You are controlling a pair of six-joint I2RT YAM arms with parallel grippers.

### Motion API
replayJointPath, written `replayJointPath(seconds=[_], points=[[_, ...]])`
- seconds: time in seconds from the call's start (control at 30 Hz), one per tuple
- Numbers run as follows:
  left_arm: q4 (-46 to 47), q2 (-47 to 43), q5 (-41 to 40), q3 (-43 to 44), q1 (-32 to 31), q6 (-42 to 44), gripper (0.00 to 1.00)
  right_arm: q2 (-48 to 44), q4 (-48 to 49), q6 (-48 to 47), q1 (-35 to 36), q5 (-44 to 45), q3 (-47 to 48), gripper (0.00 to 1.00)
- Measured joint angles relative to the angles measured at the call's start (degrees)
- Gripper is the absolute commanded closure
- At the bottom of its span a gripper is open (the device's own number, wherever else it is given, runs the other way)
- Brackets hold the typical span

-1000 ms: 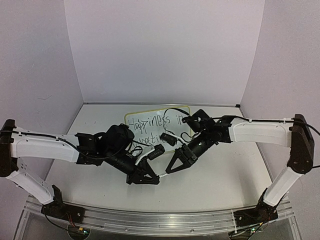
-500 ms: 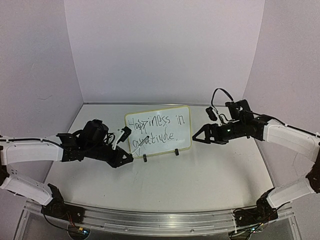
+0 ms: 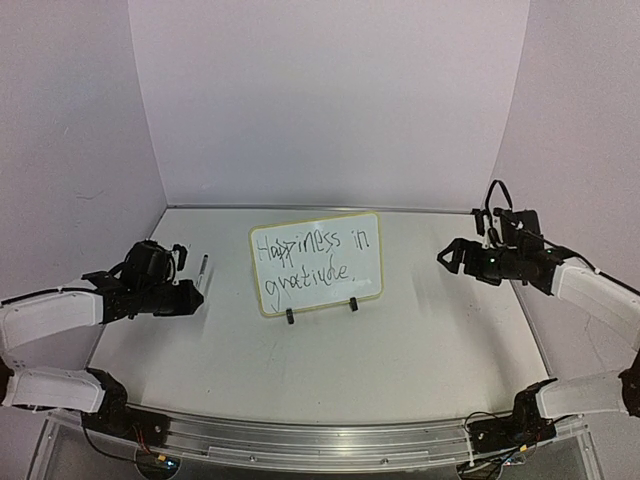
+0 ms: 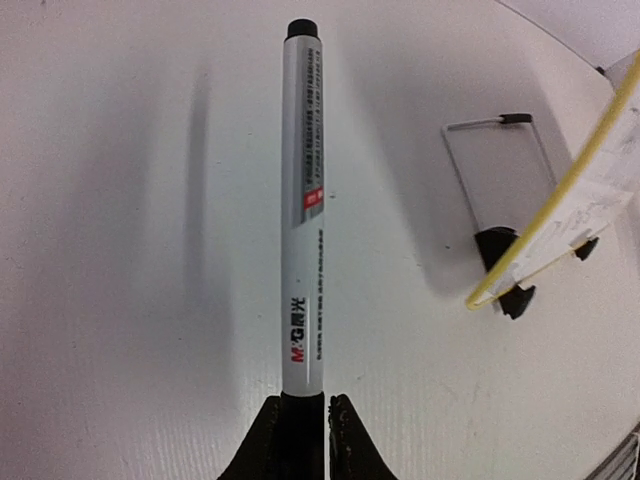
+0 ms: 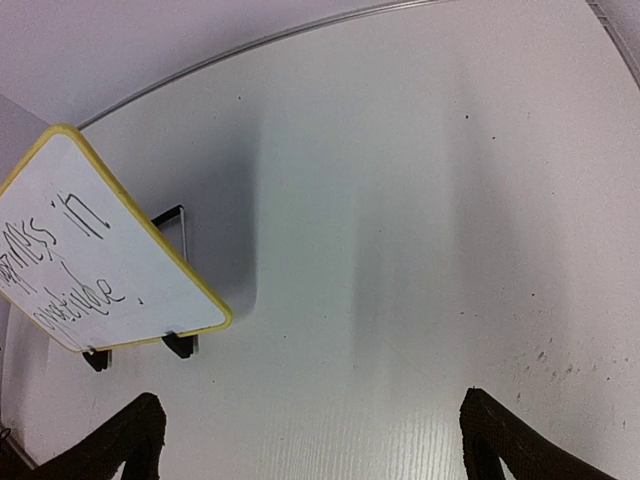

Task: Write a sentence on the whiteboard
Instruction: Put down the whiteboard marker at the center of the board, then reset both arms

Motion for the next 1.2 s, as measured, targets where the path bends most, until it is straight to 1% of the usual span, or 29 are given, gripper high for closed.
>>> replayJointPath(seconds=[0.1,0.2,0.33,0.37,0.4,0.53,0.67,0.73,0.8,0.87,1.0,1.07,1.2], points=[[0.07,6.39,-0.83,0.42,2.38,-0.02,0.84,-1.48,0.88,0.27,-0.01,2.47,-0.53,0.02],[-0.33,12.71,-0.93,0.87,2.93,0.12,0.83,-3.41,1.87,0.67,-0.01,4.39,-1.80,0.02],[-0.26,16.56,-0.91,2.43,3.15,0.55,0.81,-5.38,2.56,1.02,-0.01,6.03,-3.86,0.02],[-0.06,17.52,-0.91,3.06,3.22,0.62,0.79,-5.63,2.59,1.05,-0.01,6.36,-4.27,0.02],[0.25,18.10,-0.91,3.49,3.36,0.68,0.75,-5.73,2.65,1.05,-0.01,6.52,-4.51,0.02],[1.04,18.42,-1.11,4.07,4.01,0.99,0.51,-5.93,3.14,0.99,-0.01,7.26,-5.13,0.02],[1.65,18.35,-1.92,4.82,4.95,1.87,0.23,-6.05,4.11,0.22,-0.01,7.66,-5.64,0.02],[1.67,18.38,-2.32,5.94,5.87,2.74,0.14,-5.95,4.59,-0.81,-0.01,8.29,-5.65,0.02],[1.85,18.42,-2.58,8.01,7.97,3.85,0.09,-5.65,5.13,-1.89,-0.01,9.35,-5.65,0.02],[2.31,18.44,-2.46,10.02,10.85,4.72,0.07,-5.29,5.45,-3.35,-0.01,10.99,-5.63,0.02],[4.21,18.40,-2.98,14.91,20.03,7.16,0.04,-5.34,6.58,-6.62,-0.14,15.47,-5.63,0.02],[6.33,17.95,-3.52,16.39,24.56,8.16,0.01,-6.04,8.29,-8.14,-0.69,17.28,-5.85,0.02],[10.38,13.46,-7.07,16.25,31.30,9.44,0.00,-10.91,14.56,-10.21,-2.96,20.56,-9.09,0.02]])
